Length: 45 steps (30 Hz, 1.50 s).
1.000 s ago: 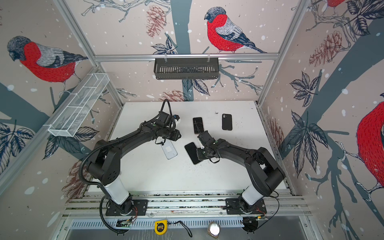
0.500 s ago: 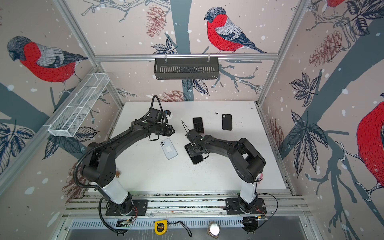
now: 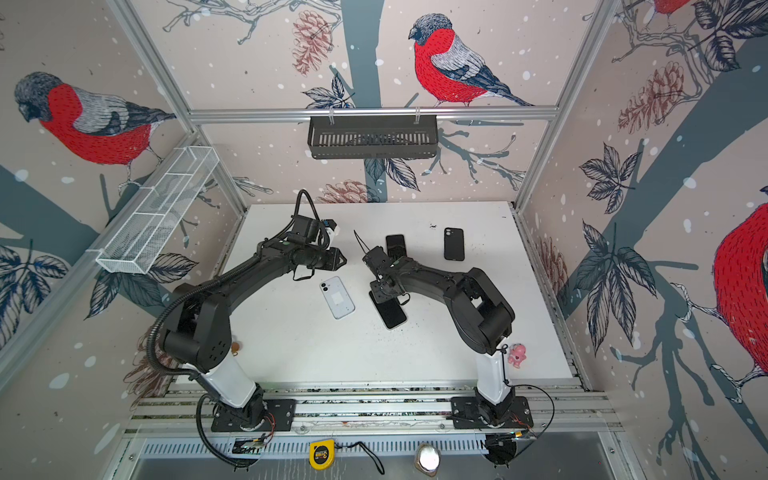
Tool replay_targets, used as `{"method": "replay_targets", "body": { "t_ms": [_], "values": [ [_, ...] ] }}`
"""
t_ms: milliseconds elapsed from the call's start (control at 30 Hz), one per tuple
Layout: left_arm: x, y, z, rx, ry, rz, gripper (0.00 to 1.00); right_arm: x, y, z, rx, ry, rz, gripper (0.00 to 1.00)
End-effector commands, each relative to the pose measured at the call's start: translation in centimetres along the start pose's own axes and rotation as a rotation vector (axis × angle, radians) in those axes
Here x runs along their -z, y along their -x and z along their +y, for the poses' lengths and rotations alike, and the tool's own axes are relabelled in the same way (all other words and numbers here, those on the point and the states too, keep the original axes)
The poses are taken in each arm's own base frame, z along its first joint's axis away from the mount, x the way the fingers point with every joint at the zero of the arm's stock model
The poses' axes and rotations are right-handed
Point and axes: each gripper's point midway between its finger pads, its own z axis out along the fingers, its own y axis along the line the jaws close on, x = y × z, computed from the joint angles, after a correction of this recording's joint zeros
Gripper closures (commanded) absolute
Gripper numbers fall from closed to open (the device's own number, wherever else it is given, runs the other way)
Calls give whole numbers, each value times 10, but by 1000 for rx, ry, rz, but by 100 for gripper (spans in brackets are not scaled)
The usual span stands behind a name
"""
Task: Put the phone into the phone case
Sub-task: 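Lower the right gripper over the cased phone while the left gripper stays raised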
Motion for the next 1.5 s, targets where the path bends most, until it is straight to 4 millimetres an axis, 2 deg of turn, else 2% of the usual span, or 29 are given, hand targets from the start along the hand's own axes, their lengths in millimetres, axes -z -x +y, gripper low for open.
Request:
{"method": "replay_targets", "body": {
  "t_ms": [0, 67, 100, 133, 300, 367, 467, 500, 567, 800, 900, 1000, 1233, 1467],
  "values": [
    [-1, 5, -3, -8, -22, -18, 71, 21, -12, 1, 39, 43, -4, 46],
    [0, 6, -3, -11, -22, -22, 71, 31, -20, 7, 56, 104, -23, 34],
    [1, 6, -4, -12, -23, -25, 71, 33, -25, 10, 66, 137, -23, 31],
    [1, 6, -4, -12, -22, -26, 71, 34, -31, 13, 70, 161, -22, 1],
    [2, 5, -2, -13, -10, -27, 71, 35, -47, 10, 59, 173, -24, 0],
    [2, 4, 0, -14, -3, -25, 71, 47, -39, 8, 61, 138, -78, 1],
    [3, 4, 0, -16, 3, -29, 71, 81, -17, 4, 48, 70, -260, 0],
    [3, 5, 0, -16, 4, -29, 71, 88, -12, -4, 2, 53, -312, 0],
    [3, 5, 0, -16, 2, -30, 71, 92, -15, -15, -52, 38, -342, 0],
    [6, 5, -2, -23, -4, -35, 71, 105, -20, 0, -92, 224, -432, 1],
    [6, 5, -3, -23, -8, -34, 71, 94, -26, 6, -93, 249, -376, 0],
    [6, 5, -4, -23, -11, -31, 71, 71, -33, -1, -111, 166, -248, 0],
    [7, 5, -4, -26, -13, -32, 71, 19, -58, 11, -15, 136, 32, 0],
    [6, 5, -5, -25, -15, -31, 72, 3, -76, 23, 40, 168, 109, 0]
  ]
}}
